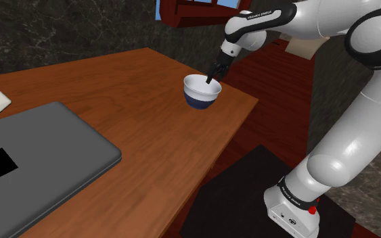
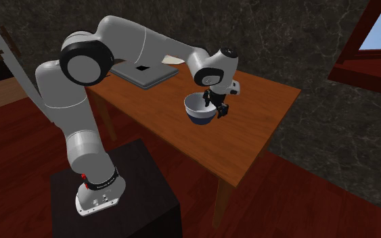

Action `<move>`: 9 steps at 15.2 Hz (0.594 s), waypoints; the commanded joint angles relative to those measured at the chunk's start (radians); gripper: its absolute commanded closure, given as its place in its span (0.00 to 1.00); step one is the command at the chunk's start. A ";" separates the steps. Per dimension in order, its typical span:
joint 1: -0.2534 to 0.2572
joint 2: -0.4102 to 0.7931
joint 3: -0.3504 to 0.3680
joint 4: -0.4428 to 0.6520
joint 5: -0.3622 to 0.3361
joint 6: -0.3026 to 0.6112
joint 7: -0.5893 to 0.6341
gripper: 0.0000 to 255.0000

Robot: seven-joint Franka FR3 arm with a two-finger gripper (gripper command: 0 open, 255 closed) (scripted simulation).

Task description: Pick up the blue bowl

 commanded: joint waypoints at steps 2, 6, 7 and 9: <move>0.001 0.008 0.002 -0.010 0.004 0.019 -0.004 0.00; 0.001 0.006 0.001 -0.012 0.004 0.019 -0.004 1.00; 0.001 0.006 0.001 -0.012 0.004 0.019 -0.004 1.00; 0.001 0.006 0.001 -0.013 0.004 0.019 -0.004 1.00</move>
